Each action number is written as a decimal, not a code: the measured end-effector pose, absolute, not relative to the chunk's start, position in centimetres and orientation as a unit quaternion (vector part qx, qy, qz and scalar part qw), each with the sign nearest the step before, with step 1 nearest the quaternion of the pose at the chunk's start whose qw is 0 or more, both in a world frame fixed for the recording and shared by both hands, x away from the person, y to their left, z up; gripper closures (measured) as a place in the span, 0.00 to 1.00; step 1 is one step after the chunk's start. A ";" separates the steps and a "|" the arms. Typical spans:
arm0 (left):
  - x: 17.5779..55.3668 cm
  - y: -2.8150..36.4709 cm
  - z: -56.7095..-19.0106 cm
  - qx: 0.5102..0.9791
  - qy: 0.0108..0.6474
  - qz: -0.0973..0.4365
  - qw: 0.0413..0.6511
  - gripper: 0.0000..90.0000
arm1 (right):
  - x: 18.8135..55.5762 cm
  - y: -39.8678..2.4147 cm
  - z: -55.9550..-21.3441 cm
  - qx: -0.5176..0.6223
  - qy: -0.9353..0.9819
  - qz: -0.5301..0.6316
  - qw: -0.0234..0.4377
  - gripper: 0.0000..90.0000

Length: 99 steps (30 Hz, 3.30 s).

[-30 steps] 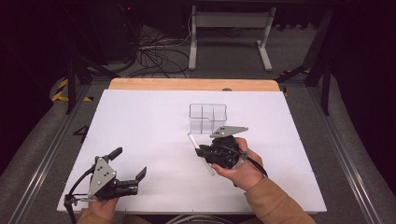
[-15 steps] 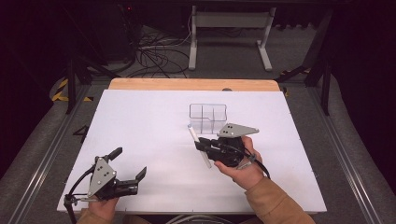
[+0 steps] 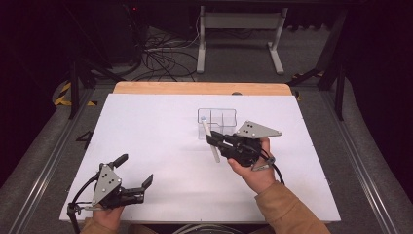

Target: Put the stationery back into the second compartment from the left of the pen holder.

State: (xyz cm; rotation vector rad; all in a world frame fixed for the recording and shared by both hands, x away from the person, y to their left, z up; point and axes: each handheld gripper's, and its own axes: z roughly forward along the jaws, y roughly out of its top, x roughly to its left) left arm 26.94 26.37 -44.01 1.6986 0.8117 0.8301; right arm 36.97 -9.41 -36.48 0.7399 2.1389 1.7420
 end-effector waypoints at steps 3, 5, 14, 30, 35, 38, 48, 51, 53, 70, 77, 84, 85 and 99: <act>26.9 26.4 -44.0 0.707 0.338 0.346 0.516 0.03 | 37.3 -9.5 -36.3 0.253 0.735 0.612 0.148 0.88; 26.9 26.4 -44.0 0.707 0.338 0.346 0.516 0.03 | 37.6 -9.6 -36.3 0.256 0.730 0.615 0.153 0.88; 27.0 26.4 -44.0 0.708 0.337 0.346 0.515 0.03 | 39.3 -10.0 -36.2 0.267 0.711 0.627 0.173 0.88; 27.0 26.4 -44.1 0.708 0.337 0.346 0.514 0.03 | 43.1 -10.3 -36.7 0.279 0.684 0.647 0.189 0.88; 27.0 26.4 -44.1 0.708 0.338 0.345 0.514 0.03 | 44.1 -10.0 -36.8 0.272 0.678 0.651 0.207 0.88; 27.0 26.5 -44.1 0.709 0.338 0.345 0.514 0.03 | 44.5 -9.8 -36.9 0.271 0.673 0.654 0.214 0.88; 27.0 26.4 -44.1 0.710 0.337 0.344 0.514 0.03 | 46.1 -9.6 -37.6 0.279 0.657 0.654 0.250 0.88; 27.0 26.5 -44.1 0.709 0.337 0.345 0.515 0.03 | 46.3 -9.4 -37.7 0.269 0.658 0.648 0.274 0.88; 27.0 26.5 -44.1 0.708 0.338 0.344 0.515 0.03 | 46.5 -9.2 -37.9 0.271 0.657 0.646 0.280 0.88; 27.0 26.5 -44.1 0.709 0.337 0.344 0.515 0.03 | 48.2 -9.1 -38.6 0.303 0.650 0.635 0.287 0.88; 27.0 26.5 -44.1 0.708 0.336 0.345 0.516 0.03 | 48.6 -8.9 -39.2 0.317 0.652 0.633 0.271 0.88; 27.0 26.5 -44.1 0.708 0.337 0.344 0.517 0.03 | 49.0 -8.8 -39.9 0.325 0.658 0.626 0.263 0.88; 27.0 26.6 -44.1 0.708 0.337 0.344 0.517 0.03 | 49.1 -8.7 -40.0 0.326 0.661 0.622 0.265 0.88; 27.0 26.6 -44.1 0.708 0.338 0.343 0.517 0.03 | 49.0 -8.9 -40.9 0.341 0.680 0.600 0.247 0.88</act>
